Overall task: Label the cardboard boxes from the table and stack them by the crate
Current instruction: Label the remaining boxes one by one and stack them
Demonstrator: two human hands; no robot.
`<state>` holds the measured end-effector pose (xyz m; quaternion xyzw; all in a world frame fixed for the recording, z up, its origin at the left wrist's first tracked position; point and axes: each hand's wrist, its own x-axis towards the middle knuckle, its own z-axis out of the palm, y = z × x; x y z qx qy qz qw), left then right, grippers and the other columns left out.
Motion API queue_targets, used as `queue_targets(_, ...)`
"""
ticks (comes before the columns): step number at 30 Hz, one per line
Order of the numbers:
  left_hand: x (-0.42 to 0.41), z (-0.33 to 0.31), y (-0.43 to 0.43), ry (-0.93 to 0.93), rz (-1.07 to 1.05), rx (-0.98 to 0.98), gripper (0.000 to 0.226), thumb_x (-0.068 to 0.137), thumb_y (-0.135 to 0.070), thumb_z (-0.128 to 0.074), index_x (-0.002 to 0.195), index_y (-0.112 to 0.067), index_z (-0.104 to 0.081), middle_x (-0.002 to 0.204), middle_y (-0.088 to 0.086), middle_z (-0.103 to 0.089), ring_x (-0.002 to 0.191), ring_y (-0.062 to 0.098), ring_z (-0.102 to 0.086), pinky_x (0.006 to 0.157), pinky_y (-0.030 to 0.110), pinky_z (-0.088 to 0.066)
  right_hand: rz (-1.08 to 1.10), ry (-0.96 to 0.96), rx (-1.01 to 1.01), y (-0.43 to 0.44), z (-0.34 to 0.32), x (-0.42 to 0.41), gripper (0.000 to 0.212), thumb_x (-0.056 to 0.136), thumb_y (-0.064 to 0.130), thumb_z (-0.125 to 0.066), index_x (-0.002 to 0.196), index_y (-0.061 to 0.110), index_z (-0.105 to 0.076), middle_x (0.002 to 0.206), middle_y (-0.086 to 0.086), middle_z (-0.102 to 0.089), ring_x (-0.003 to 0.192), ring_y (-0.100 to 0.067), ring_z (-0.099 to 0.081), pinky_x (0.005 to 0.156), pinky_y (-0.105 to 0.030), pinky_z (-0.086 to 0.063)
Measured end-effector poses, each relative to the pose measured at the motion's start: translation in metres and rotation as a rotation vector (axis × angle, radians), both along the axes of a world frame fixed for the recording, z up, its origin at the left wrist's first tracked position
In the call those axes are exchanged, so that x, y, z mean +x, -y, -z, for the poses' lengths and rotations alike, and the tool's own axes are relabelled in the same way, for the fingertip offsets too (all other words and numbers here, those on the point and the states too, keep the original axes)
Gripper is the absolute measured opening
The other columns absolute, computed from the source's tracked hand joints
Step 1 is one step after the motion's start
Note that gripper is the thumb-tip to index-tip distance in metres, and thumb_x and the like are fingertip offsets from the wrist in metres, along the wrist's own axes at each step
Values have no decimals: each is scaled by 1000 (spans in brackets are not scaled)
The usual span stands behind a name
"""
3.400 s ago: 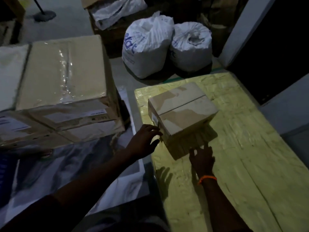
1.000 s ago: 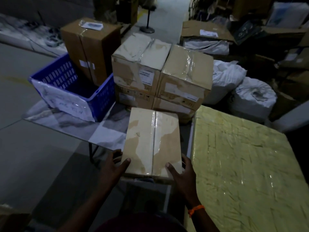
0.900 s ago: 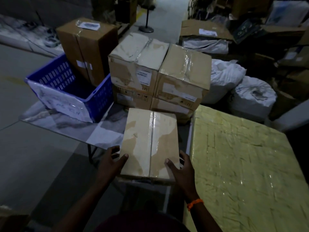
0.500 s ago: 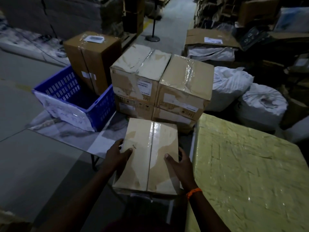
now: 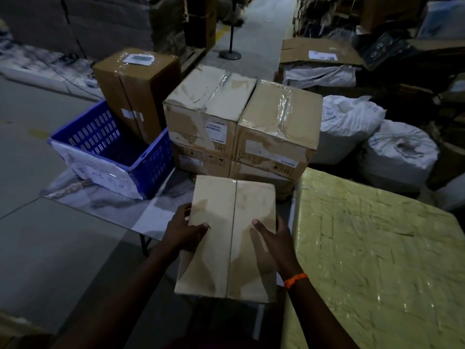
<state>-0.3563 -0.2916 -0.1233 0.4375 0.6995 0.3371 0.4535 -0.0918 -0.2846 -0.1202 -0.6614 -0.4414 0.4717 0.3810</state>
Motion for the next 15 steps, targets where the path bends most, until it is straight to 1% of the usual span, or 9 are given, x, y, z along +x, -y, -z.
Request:
queue_targets(1,1,-6,2,34,-7,26,80,75,-28,-88,141,-26,-44,139,1,-56,127,24,-56,98,41,-53,19,3,18,4,-5,3,87,74,65,-81,145,23,-52,132,5,-66,118,-13,-65,97,-36,-57)
queue_targets(2,2,-11,4,70,-15,55,80,72,-30,-88,139,-28,-44,135,-2,-57,125,22,-56,95,38,-53,44,1,45,7,-12,6,78,77,63,-80,141,26,-54,127,10,-67,115,-10,-65,93,-34,-57)
queue_targets(4,7,-29,7,164,-35,103,76,73,-32,-88,135,-28,-44,128,-8,-56,120,16,-57,85,28,-52,100,-11,104,12,-29,11,54,86,54,-74,130,29,-57,115,20,-64,108,-1,-63,82,-22,-52)
queue_targets(6,14,-55,10,231,-60,131,70,78,-49,-81,136,-26,-48,126,-8,-59,110,7,-61,78,23,-50,154,-58,152,15,-47,15,48,92,54,-66,129,25,-58,112,20,-62,104,5,-59,76,-16,-45)
queue_targets(8,21,-78,12,307,-98,144,55,85,-63,-66,127,-28,-58,117,-11,-68,98,2,-66,79,26,-53,196,-116,196,16,-60,17,52,93,62,-58,130,26,-59,116,14,-64,105,2,-59,75,-20,-46)
queue_targets(10,27,-95,16,391,-148,164,27,95,-58,-51,106,-36,-61,97,-19,-70,87,-2,-67,77,24,-50,238,-139,210,16,-64,18,65,88,80,-51,130,32,-59,122,4,-66,111,-13,-63,82,-33,-54)
queue_targets(11,29,-99,18,404,-160,182,23,94,-58,-47,99,-40,-60,95,-19,-67,88,0,-64,75,25,-47,251,-137,227,17,-65,18,72,83,88,-47,130,33,-59,125,2,-65,114,-19,-63,88,-42,-56)
queue_targets(13,32,-104,24,395,-145,178,28,91,-68,-45,92,-47,-63,104,-15,-62,96,6,-60,83,31,-46,261,-172,236,21,-67,18,81,79,93,-43,128,30,-58,125,-1,-66,117,-23,-64,95,-48,-55)
queue_targets(15,30,-98,30,434,-123,123,33,89,-73,-44,99,-48,-63,118,-6,-61,105,12,-59,96,38,-48,263,-195,200,26,-63,20,79,79,91,-43,124,28,-57,121,-2,-67,114,-22,-65,93,-44,-55)
